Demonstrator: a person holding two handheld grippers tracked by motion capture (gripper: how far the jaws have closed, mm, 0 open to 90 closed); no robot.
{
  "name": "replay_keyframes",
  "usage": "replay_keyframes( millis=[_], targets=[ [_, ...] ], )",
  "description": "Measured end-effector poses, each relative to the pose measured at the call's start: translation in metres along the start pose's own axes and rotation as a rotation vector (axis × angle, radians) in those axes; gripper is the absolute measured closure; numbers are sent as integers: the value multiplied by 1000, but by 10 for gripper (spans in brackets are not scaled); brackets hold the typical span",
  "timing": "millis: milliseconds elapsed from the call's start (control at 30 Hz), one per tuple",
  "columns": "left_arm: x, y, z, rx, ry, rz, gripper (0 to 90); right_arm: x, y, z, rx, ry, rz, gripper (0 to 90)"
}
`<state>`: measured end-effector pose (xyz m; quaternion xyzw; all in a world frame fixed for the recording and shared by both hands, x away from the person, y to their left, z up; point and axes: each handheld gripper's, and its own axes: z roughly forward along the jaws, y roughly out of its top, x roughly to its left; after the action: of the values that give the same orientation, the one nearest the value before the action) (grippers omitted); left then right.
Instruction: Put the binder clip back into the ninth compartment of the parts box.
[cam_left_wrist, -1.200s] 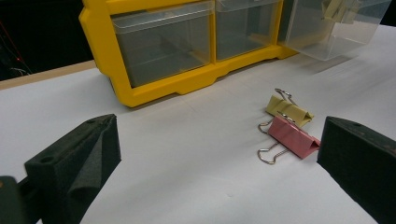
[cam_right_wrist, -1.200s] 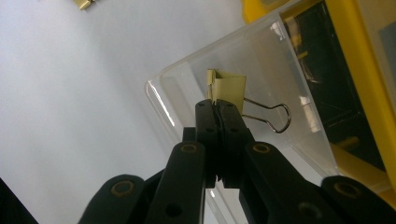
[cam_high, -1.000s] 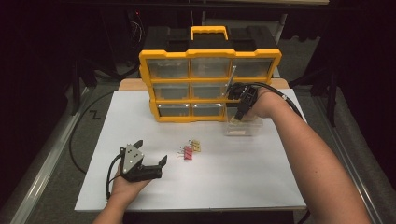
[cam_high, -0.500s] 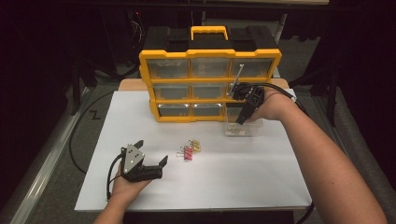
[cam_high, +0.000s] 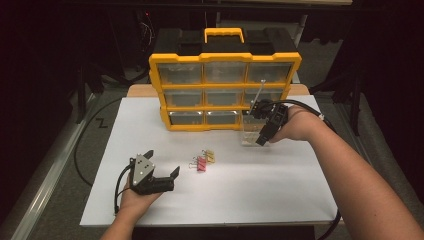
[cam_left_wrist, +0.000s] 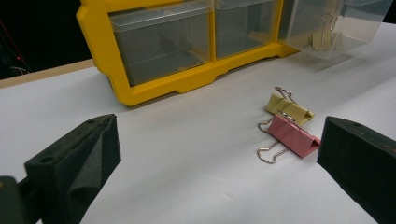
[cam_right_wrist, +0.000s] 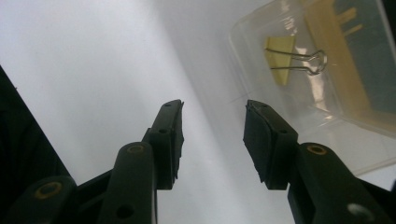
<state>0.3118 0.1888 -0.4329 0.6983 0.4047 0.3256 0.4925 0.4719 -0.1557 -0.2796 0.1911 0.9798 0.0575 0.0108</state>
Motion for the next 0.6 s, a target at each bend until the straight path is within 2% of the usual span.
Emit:
replay_keyframes(
  millis=[367, 600],
  targets=[
    [0, 0, 0, -3, 0, -2, 3, 15, -8, 18, 22, 7, -28, 525],
    [0, 0, 0, -1, -3, 2, 3, 23, -10, 29, 13, 26, -40, 491]
  ],
)
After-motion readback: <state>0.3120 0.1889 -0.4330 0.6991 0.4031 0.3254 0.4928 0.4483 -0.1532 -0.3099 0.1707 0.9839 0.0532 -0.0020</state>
